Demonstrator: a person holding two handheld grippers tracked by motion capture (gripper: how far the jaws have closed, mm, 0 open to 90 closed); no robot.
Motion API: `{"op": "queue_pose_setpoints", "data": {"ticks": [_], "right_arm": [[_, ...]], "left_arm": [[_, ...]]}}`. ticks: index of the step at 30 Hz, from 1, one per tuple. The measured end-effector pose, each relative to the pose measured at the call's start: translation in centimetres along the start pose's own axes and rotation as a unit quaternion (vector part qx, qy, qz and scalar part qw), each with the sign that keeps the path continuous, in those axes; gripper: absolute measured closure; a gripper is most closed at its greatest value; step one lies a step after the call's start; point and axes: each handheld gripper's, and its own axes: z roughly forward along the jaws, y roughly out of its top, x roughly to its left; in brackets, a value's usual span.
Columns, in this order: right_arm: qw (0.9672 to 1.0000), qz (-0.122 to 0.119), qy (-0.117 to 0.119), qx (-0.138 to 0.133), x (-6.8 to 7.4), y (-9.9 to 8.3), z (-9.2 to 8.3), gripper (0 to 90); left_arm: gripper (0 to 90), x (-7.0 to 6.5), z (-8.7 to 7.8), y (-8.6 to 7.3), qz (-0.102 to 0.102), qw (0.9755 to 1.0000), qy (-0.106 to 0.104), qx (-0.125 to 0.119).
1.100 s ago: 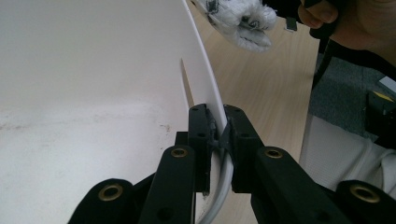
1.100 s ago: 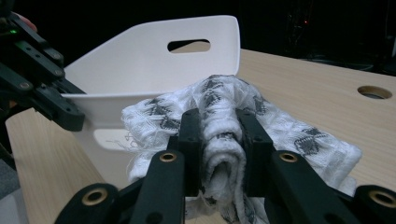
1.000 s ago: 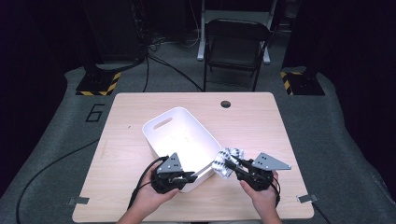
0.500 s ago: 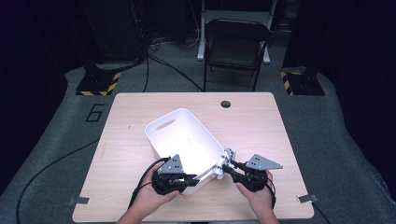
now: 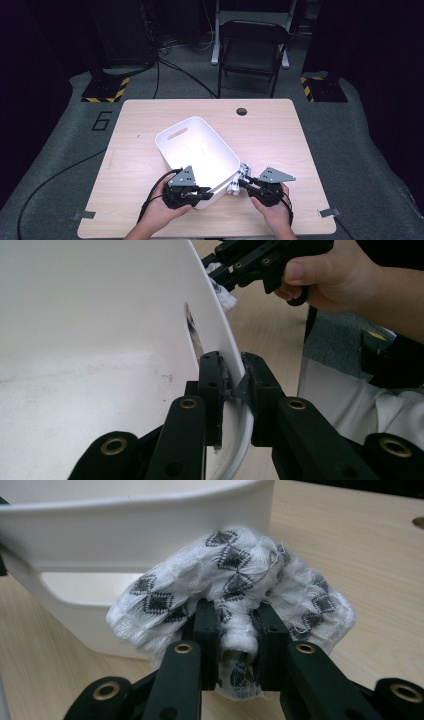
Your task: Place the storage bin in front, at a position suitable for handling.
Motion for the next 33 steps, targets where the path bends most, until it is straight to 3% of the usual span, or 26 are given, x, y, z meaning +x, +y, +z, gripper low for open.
{"op": "queue_pose_setpoints", "data": {"ticks": [3, 10, 14, 18, 21, 26, 29, 33], "right_arm": [[0.9999, 0.008, 0.003, 0.012, -0.3, -0.3, 0.3, 76.1], [0.9973, 0.019, -0.001, 0.071, -0.8, -1.6, 2.1, 76.0], [0.9971, 0.014, -0.009, 0.075, -0.6, -1.6, 2.2, 75.9], [0.9980, 0.012, -0.009, 0.061, -0.3, -1.3, 1.8, 75.9], [0.9998, -0.001, -0.015, 0.014, 0.4, -0.3, 0.5, 75.7], [0.9985, -0.019, -0.023, -0.045, 1.7, 1.2, -1.2, 75.6], [0.9983, -0.021, -0.024, -0.049, 1.8, 1.2, -1.2, 75.5], [0.9991, -0.004, -0.008, -0.041, 1.1, 0.7, -0.9, 75.5]], "left_arm": [[80.2, 0.0, 0.0, 0.0, -0.001, 1.0000, -0.001, 0.000], [79.9, 0.1, 0.0, 0.0, -0.002, 1.0000, -0.001, -0.001], [79.9, 0.0, 0.0, 0.0, -0.002, 1.0000, 0.001, -0.001], [80.0, -0.1, 0.0, 0.0, -0.003, 1.0000, 0.005, -0.002], [80.0, -0.1, 0.1, 0.0, -0.005, 1.0000, 0.006, -0.002], [79.9, -0.3, 0.2, 0.1, -0.005, 0.9999, 0.009, -0.004], [80.0, -0.3, 0.2, 0.1, -0.005, 0.9999, 0.008, -0.003], [79.9, -0.3, 0.2, 0.1, -0.004, 1.0000, 0.007, -0.002]]}}
